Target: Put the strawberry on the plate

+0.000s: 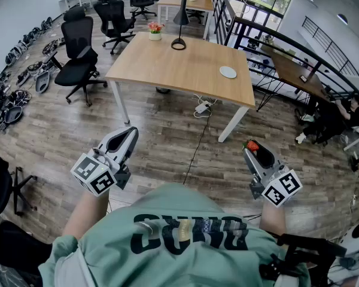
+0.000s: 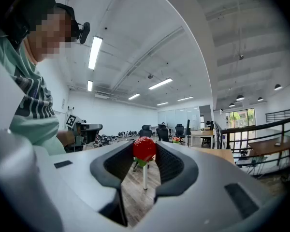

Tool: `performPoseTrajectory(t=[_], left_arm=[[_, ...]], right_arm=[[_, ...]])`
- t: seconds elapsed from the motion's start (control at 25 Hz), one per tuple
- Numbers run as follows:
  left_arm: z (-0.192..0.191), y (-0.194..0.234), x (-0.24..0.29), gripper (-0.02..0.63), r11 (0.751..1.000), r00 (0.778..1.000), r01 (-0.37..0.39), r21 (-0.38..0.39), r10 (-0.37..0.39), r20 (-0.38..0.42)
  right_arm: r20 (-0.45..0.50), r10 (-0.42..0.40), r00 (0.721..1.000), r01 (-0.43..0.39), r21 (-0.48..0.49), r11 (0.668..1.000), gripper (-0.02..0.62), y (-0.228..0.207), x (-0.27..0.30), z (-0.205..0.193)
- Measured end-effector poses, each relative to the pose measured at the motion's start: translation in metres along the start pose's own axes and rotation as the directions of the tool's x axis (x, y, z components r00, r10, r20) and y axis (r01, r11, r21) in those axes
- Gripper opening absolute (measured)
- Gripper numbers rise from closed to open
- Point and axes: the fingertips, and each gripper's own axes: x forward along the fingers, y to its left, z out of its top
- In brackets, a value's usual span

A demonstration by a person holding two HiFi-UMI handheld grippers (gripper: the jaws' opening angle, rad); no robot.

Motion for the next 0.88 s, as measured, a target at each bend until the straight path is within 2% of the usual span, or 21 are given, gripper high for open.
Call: performPoseTrajectory(t=[0.88], left_arm=[[-0.0041, -0.0063, 0.0093, 0.005, 1.000, 1.000, 0.015, 0.002, -0.015, -0.009]], right_arm=[[-0.008, -0.008, 1.000, 0.008, 0.006, 1.000, 0.146, -0.0086, -0.0054, -0.0048]])
